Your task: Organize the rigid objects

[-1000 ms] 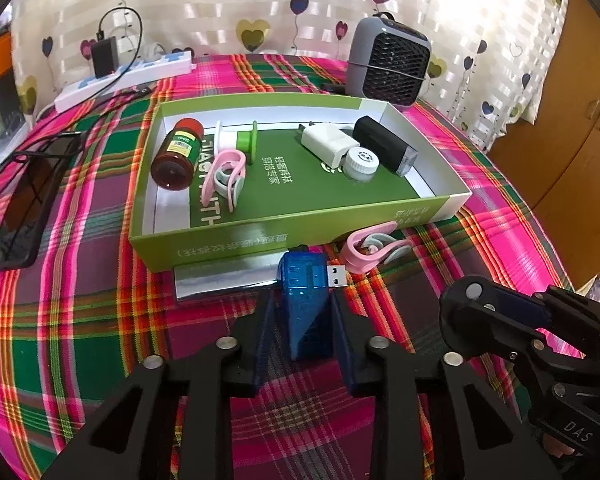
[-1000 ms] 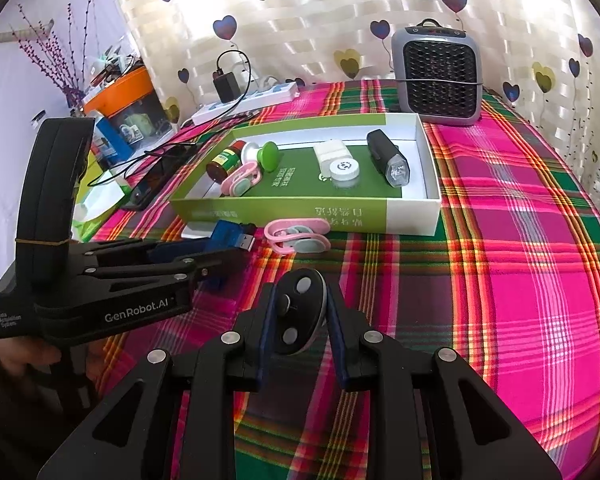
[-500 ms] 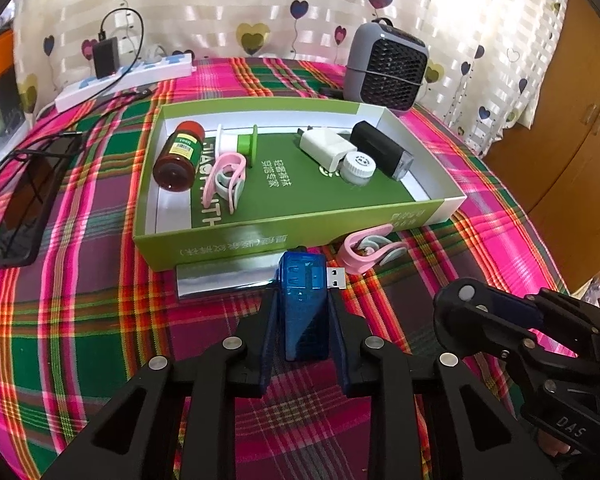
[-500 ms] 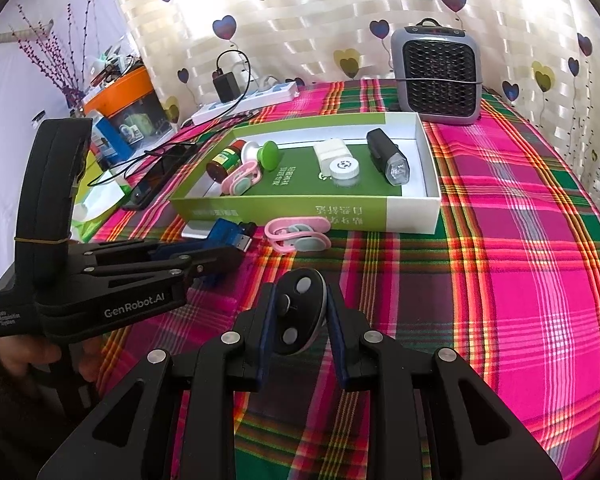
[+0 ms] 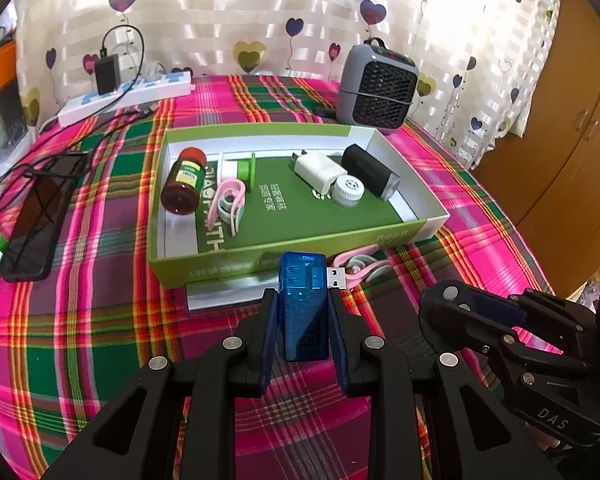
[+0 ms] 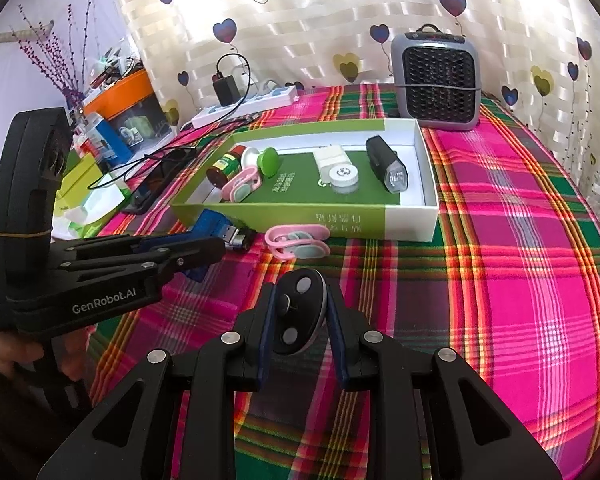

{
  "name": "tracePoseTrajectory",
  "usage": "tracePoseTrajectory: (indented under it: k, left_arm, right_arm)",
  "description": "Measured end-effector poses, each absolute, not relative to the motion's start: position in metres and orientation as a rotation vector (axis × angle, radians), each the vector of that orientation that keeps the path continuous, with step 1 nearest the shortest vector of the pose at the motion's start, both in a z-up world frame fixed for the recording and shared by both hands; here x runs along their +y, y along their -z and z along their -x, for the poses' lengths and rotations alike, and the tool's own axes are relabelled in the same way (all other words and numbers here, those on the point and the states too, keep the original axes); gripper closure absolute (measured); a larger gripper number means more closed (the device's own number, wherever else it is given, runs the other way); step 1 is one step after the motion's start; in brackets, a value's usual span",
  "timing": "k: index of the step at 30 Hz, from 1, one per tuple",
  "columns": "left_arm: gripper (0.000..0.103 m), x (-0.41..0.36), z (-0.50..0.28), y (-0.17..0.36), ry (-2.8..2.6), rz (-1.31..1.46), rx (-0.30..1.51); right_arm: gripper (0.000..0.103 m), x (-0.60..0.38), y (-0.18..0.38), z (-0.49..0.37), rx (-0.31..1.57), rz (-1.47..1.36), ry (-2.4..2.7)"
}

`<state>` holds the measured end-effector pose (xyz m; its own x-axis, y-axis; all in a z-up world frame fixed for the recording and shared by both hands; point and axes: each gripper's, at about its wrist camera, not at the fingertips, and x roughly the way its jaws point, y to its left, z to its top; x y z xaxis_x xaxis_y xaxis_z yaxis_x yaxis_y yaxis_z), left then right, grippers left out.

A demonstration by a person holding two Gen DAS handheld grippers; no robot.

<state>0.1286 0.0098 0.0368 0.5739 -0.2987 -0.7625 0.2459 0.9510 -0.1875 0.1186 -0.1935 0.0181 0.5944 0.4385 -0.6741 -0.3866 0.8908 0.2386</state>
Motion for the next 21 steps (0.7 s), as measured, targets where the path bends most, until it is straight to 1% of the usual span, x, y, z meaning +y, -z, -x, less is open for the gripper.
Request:
tracePoseTrajectory:
  k: [8,21]
  left_arm:
    - [0.08,0.012,-0.137,-0.048,0.322,0.064,0.887]
    - [0.08,0.011,-0.167,-0.061,0.323,0.074,0.869]
  right_arm:
    - [0.077,-0.191,-0.032,-0.127,0.772,-0.057,-0.48]
    - [0.077,-0.188,-0.051,-0.168,0.742,-0.036,-0.463]
